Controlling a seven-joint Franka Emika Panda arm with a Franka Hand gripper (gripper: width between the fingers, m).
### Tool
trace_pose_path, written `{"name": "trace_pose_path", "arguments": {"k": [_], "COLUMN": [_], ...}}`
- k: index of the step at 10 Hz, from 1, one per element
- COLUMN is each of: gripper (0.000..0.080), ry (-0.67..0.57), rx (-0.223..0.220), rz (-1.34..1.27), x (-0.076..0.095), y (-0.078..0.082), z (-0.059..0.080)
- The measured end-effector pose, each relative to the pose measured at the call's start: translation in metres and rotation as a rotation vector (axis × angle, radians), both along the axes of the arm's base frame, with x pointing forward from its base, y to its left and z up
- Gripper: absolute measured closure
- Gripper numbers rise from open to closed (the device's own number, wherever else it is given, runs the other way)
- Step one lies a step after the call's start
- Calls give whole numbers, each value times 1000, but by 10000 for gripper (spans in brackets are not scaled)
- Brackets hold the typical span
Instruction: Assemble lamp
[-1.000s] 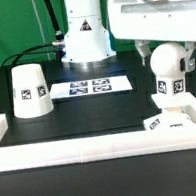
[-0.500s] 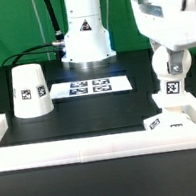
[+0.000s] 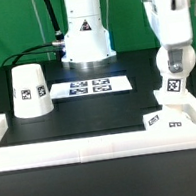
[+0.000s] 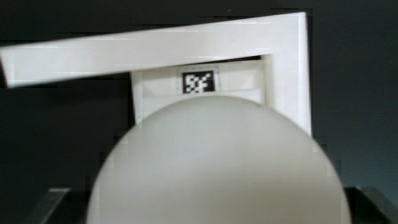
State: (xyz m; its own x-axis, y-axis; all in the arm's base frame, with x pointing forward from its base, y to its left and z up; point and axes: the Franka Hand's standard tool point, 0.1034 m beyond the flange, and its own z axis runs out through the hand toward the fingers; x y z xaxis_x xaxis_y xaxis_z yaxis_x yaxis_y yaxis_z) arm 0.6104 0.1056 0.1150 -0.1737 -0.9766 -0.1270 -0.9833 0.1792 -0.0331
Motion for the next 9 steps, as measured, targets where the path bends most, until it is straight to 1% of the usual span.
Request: {"name": "trace_pose_path", "arguments": {"k": [1,2,3,4,5,7,9], "gripper": [220,220,220,149,114,102,101], "ry": [-20,-32,-35,-39,-51,-54,-73], "rx": [17,27,32,32,29,27,30], "rz": [-126,-183,-171,-139,-82,82,242], "x": [-3,-4,-4,-4,-3,-5,-8], "y": [1,3,6,6,5,-1,-12], "z": [1,1,2,2,5,19,33]}}
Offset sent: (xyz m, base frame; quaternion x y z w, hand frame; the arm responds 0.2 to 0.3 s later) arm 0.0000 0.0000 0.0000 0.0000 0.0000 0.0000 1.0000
